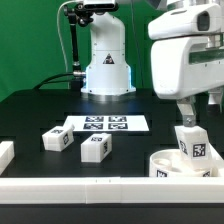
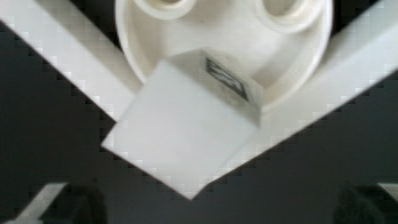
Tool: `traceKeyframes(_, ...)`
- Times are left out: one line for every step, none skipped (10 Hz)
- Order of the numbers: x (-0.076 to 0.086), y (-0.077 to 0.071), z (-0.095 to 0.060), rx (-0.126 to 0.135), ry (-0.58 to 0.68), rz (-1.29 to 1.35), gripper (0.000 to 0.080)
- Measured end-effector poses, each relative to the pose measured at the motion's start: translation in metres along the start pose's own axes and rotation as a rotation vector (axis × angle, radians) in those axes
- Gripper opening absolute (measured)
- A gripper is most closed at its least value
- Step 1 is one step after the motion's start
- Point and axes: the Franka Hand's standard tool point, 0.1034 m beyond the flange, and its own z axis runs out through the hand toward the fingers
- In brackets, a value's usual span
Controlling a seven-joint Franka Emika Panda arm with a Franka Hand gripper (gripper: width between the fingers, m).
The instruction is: Assemble stool
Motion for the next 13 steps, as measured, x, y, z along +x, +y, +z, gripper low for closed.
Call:
traceKeyframes(-0.001, 0.0, 0.003, 0.0, -0.007, -0.093, 0.0648)
traceKeyframes(-0.002, -0.001, 0.005, -0.003, -0.017, -0.179, 0.0648)
traceKeyframes(-0.004, -0.001, 0.007, -0.004, -0.025, -0.256, 0.0648)
traceKeyframes(-0.005, -0.001, 0.008, -0.005, -0.033, -0.325, 0.0648)
traceKeyframes(-0.006, 0.001, 0.009, -0.01, -0.047, -0.442, 0.0648)
traceKeyframes(-0.007, 0.001, 0.01, -0.011, -0.055, -0.505, 0.0648)
traceKeyframes(-0.009, 0.001, 0.011, -0.011, -0.06, -0.554, 0.0648)
traceKeyframes(-0.012, 0.002, 0.013, -0.011, -0.07, -0.627, 0.0648)
traceKeyframes(-0.013, 0.003, 0.013, -0.012, -0.073, -0.651, 0.0648)
traceKeyframes(-0.013, 0.003, 0.013, -0.012, -0.073, -0.632, 0.0648)
traceKeyframes(-0.013, 0.003, 0.013, -0.012, -0.073, -0.629, 0.0527)
traceKeyframes(-0.013, 0.003, 0.013, -0.011, -0.074, -0.629, 0.0527)
traceKeyframes(-0.014, 0.003, 0.013, -0.011, -0.074, -0.628, 0.0388)
